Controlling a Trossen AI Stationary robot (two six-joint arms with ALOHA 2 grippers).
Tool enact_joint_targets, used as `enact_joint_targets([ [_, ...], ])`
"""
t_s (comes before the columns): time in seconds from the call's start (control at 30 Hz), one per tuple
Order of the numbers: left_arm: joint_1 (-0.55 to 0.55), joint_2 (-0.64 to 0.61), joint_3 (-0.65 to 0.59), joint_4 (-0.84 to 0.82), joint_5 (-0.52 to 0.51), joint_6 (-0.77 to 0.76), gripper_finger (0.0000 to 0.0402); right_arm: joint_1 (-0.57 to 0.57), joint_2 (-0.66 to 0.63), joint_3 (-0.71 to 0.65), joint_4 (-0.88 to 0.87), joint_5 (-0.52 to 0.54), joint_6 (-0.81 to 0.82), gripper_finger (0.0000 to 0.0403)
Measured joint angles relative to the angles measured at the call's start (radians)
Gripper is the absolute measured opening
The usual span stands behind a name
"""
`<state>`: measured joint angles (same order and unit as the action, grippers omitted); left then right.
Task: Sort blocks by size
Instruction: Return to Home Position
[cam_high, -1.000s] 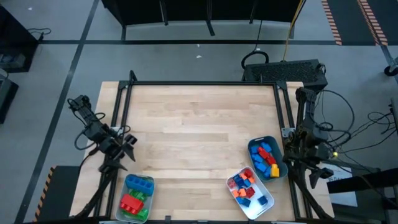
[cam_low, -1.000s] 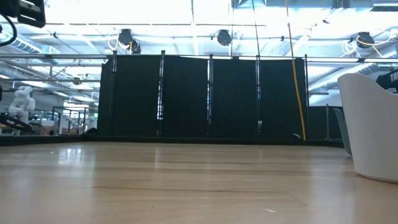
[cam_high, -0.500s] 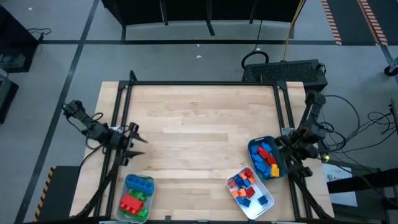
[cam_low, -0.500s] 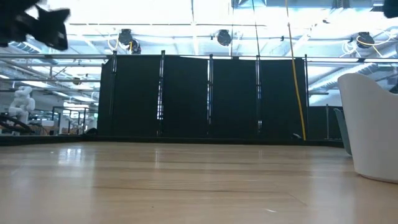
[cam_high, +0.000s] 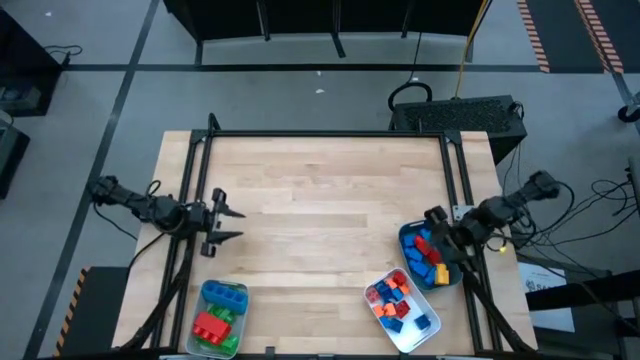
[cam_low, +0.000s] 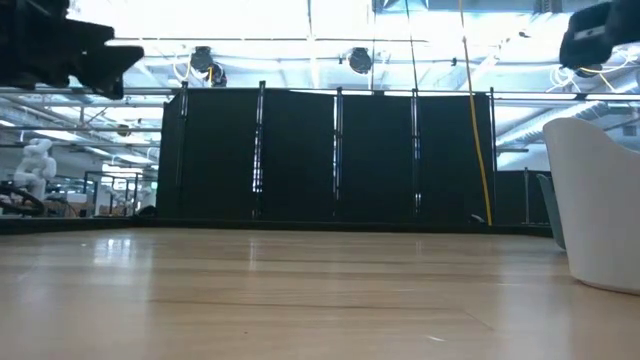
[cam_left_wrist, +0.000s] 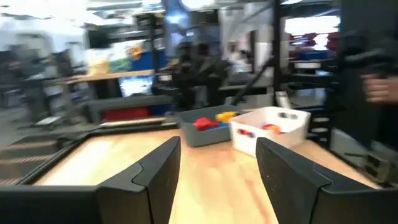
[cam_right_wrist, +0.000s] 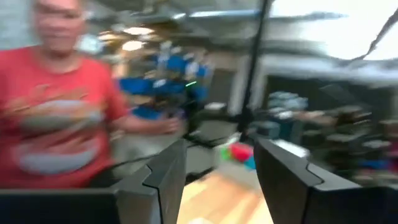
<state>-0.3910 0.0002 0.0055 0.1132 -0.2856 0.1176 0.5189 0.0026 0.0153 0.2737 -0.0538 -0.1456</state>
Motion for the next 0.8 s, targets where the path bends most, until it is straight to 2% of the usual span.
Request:
enact_joint_targets([
  [0.07, 0.024, 0.000, 0.000, -0.010, 0.079, 0.013, 0.0212, -0.052, 0.000, -0.001, -0.039, -0.133, 0.035, 0.0171],
  [0.13, 0.059, 0.000, 0.000, -0.040, 0.086, -0.018, 0.0212, -0.097, 0.000, -0.001, -0.039, -0.202, 0.048, 0.0171],
  [0.23, 0.129, 0.000, 0.000, -0.059, 0.054, -0.117, 0.0212, -0.160, 0.000, -0.001, -0.083, -0.212, 0.077, 0.0171],
  [0.33, 0.204, 0.000, 0.000, -0.060, 0.081, -0.156, 0.0212, -0.213, 0.000, -0.001, -0.126, -0.216, 0.115, 0.0171],
  [0.47, 0.285, 0.000, 0.000, -0.067, 0.105, -0.157, 0.0212, -0.256, 0.000, -0.001, -0.113, -0.306, 0.093, 0.0171],
  [0.57, 0.333, 0.000, 0.000, -0.079, 0.191, -0.158, 0.0212, -0.280, 0.000, -0.001, -0.132, -0.390, 0.077, 0.0171],
  [0.67, 0.361, 0.000, -0.001, -0.098, 0.296, -0.189, 0.0212, -0.307, 0.000, -0.001, -0.148, -0.405, 0.057, 0.0171],
  [0.8, 0.374, 0.000, -0.001, -0.098, 0.285, -0.209, 0.0212, -0.359, 0.000, 0.000, -0.199, -0.406, 0.020, 0.0171],
])
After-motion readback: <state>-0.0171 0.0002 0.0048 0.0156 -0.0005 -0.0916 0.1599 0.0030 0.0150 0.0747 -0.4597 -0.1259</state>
